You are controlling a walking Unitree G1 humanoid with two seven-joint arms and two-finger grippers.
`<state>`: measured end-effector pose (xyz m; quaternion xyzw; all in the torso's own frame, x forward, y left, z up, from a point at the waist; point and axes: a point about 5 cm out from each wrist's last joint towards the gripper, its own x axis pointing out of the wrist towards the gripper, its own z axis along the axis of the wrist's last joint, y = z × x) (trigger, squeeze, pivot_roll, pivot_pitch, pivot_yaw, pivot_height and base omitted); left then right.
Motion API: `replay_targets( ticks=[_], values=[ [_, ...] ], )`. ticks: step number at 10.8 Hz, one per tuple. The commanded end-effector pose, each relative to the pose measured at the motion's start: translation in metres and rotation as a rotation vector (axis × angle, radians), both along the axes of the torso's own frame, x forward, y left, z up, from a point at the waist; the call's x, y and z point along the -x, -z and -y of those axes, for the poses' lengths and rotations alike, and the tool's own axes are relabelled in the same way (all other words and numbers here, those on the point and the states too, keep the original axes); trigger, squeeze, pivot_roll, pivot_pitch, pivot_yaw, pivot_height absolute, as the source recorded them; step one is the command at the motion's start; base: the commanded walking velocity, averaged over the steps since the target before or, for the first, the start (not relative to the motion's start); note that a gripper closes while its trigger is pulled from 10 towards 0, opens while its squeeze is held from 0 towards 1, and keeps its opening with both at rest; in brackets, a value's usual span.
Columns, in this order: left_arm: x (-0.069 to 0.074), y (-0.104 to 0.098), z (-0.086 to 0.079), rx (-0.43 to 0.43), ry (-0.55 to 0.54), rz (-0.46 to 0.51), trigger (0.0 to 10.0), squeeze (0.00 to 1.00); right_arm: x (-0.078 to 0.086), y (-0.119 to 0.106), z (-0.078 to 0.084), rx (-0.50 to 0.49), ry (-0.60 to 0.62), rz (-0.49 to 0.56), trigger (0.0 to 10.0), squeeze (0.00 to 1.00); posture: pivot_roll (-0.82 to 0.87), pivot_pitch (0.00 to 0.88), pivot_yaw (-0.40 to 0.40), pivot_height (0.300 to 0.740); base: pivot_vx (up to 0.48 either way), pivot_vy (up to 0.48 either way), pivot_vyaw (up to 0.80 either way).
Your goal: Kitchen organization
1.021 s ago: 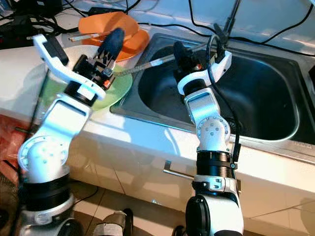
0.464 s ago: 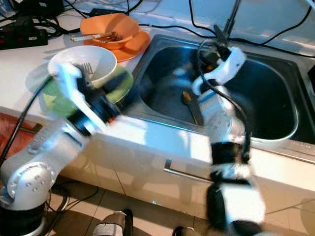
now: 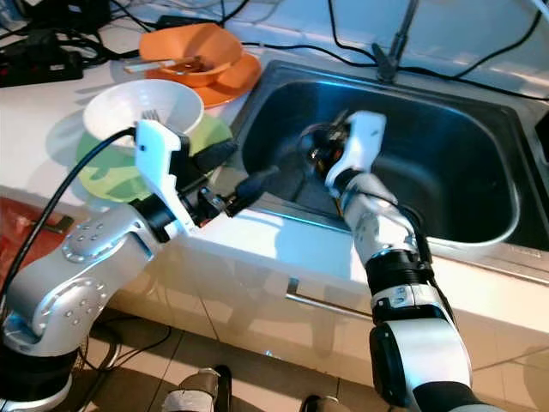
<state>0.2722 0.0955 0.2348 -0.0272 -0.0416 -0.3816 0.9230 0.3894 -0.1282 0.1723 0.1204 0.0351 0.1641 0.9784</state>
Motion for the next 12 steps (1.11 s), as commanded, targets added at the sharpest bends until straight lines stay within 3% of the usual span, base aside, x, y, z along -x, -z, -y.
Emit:
replay_targets(
  ticks=[1,2,3,6,7,10,12],
  values=[
    [-0.001,0.002,0.003,-0.042,0.019,-0.003,10.0,0.00,0.002,0.008,0.005,0.063,-0.010,-0.019,1.4,0.00,0.23,0.123,-0.027,0.740,0.000,0.000,0.00],
    [-0.001,0.006,0.003,-0.063,0.026,-0.016,10.0,0.00,0.001,0.009,0.004,0.100,-0.024,-0.008,3.1,0.00,0.22,0.126,-0.024,0.740,0.000,0.000,0.00],
    [0.000,0.010,0.003,-0.087,0.040,-0.023,10.0,0.00,0.000,0.009,0.002,0.154,-0.028,-0.001,10.0,0.00,0.22,0.129,-0.020,0.740,0.000,0.000,0.00],
    [0.001,0.018,-0.001,-0.127,0.055,-0.052,10.0,0.00,0.000,0.009,0.000,0.252,-0.026,0.038,10.0,0.00,0.22,0.137,-0.015,0.740,0.000,0.000,0.00],
    [0.000,0.019,-0.002,-0.133,0.052,-0.055,10.0,0.00,0.000,0.010,0.000,0.256,-0.026,0.042,10.0,1.00,0.22,0.138,-0.013,0.740,0.000,0.000,0.00],
    [-0.001,0.019,-0.005,-0.139,0.052,-0.052,10.0,0.00,0.000,0.008,0.001,0.289,-0.019,0.069,10.0,1.00,0.22,0.136,-0.016,0.740,0.000,0.000,0.00],
    [-0.001,0.019,-0.007,-0.143,0.053,-0.051,10.0,0.00,-0.001,0.007,0.011,0.358,0.012,0.098,10.0,1.00,0.22,0.134,-0.019,0.740,0.000,0.000,0.00]
  ],
)
